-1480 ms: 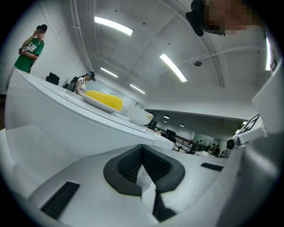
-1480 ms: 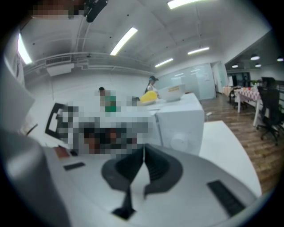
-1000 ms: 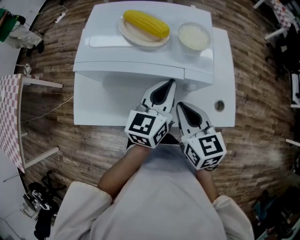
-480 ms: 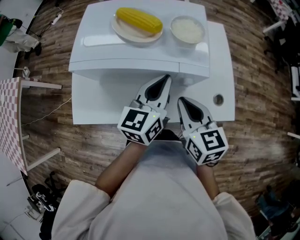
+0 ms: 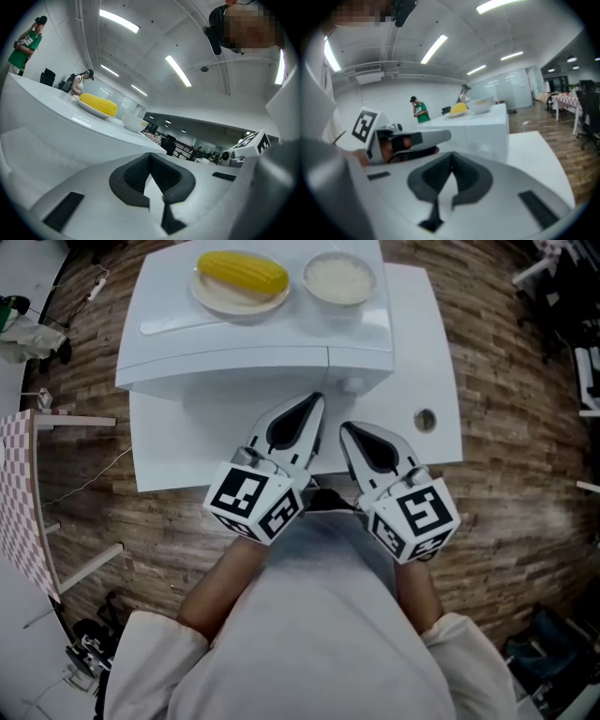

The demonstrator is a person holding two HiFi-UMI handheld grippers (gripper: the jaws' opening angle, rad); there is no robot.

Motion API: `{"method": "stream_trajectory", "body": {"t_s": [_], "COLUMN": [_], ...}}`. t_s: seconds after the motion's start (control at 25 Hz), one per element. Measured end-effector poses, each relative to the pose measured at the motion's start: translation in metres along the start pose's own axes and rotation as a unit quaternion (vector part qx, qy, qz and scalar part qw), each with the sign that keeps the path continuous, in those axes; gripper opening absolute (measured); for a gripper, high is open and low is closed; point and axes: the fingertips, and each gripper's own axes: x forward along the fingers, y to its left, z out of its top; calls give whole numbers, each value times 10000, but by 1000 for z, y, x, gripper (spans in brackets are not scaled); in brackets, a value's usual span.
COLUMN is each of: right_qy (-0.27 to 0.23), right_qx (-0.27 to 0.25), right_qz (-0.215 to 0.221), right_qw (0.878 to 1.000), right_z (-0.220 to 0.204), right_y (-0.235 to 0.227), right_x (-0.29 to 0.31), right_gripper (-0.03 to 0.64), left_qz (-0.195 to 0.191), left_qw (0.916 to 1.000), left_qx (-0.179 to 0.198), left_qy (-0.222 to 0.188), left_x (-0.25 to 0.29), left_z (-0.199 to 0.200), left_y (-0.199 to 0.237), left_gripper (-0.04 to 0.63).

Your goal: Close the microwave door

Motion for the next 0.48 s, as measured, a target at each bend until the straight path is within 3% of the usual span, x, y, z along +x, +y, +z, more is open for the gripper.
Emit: {"method": "stream_trajectory", "body": {"t_s": [0.16,0.48], "right_qy": [29,82], "right_qx": [151,26], "right_qz": [210,342], "right_qw": [9997,9994], "right_z": [-2,5], "right_y": [-1,-6], "right_x": [-9,-26], "right_gripper": [21,21], "left_qz": [-236,-181], "left_qw": [9982,9990], "left_qx": [-507,-161], "left_qy": [198,388], "left_x": [-1,-6], "left_z": [-14,-22], "left_y": [-10,-16], "left_gripper": [20,20]}}
